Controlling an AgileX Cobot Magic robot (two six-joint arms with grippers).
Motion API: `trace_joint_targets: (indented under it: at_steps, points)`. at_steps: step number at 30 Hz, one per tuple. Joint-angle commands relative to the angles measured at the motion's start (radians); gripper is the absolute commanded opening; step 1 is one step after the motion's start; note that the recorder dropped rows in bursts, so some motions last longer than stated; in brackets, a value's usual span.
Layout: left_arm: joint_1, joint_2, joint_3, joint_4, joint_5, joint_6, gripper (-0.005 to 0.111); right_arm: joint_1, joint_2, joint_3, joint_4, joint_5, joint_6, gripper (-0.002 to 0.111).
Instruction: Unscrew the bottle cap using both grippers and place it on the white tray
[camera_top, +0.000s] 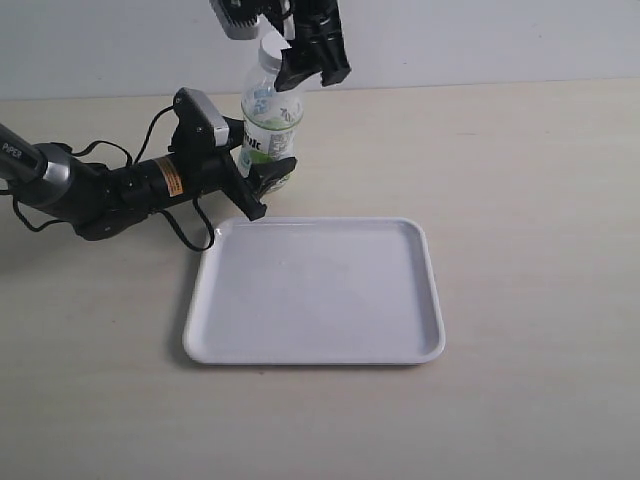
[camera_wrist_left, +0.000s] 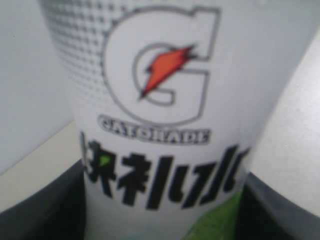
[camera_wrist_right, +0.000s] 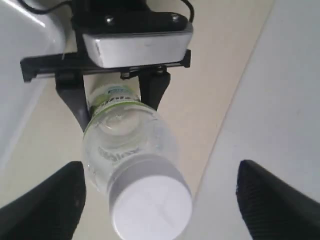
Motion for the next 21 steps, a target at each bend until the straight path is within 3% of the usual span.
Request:
trace_joint_targets:
  at_steps: [1,13,21]
  points:
    - [-0.006,0.0,0.008,0.025,0.036,-0.004,0.0,0.0,-0.003,-0.004,0.005,-0.011,0.328,0.079]
    - [-0.006,0.0,0.008,0.019,0.036,-0.004,0.0,0.0,-0.003,-0.004,-0.006,-0.008,1.065,0.079]
    - [-0.006,0.0,0.008,0.019,0.036,-0.004,0.0,0.0,-0.003,-0.004,-0.079,0.056,1.312,0.078]
